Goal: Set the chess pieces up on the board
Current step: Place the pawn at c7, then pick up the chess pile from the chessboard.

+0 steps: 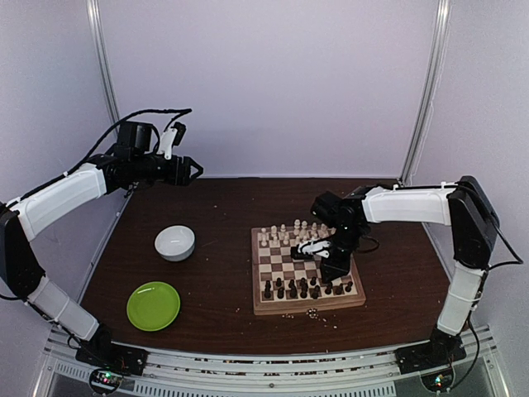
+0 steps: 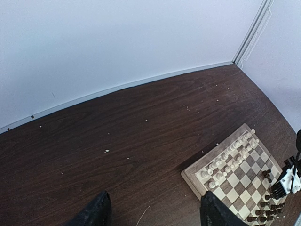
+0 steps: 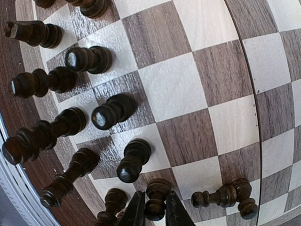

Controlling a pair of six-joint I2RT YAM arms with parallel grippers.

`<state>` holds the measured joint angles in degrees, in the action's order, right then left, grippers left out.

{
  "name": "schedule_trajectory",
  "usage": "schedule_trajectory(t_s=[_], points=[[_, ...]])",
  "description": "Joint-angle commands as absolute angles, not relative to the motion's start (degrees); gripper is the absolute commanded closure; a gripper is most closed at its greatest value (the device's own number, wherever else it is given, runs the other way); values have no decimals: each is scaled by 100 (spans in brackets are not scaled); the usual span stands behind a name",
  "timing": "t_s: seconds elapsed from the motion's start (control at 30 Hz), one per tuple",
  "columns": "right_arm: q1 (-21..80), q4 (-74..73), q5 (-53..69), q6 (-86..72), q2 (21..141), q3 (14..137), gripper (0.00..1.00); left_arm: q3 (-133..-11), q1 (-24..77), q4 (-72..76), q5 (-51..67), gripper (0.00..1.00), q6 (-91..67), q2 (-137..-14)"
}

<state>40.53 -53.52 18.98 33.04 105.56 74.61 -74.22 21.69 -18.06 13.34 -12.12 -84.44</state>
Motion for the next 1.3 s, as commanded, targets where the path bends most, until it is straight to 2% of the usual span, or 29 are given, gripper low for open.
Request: schedule_trajectory(t_s=[0.0,0.2,0.3,0.5,0.63,0.87,1.27], points=[[4095,-5334,1846,3278,10638,7585,83,-7436,2119,-1670,1424,34,-1248,-8429],[4096,-5352,1822,3258,10507,7558,79,-7436,2124,-1669,1424,34,-1250,-8442],[4075,-5380,1821,3185,10320,7571,72,-7436,2122,-1669,1415,34,-1249,-8452],[3745,-5722,2123,3246,9884,7813,66,-7456,2130,-1675,1469,35,-1317,-8533],[3307,-5769,2312,3284,9741,7985,66,-7701,2406,-1970,1333,35,-1222,-8715],[3103,-5362,1692,3094,10030,8152,66,-8027,3483,-2267,642,35,-971,-8925],[3224,-5346,1947,3014,10687,8257,65,-7295,4305,-1089,419,35,-2082,-8965]])
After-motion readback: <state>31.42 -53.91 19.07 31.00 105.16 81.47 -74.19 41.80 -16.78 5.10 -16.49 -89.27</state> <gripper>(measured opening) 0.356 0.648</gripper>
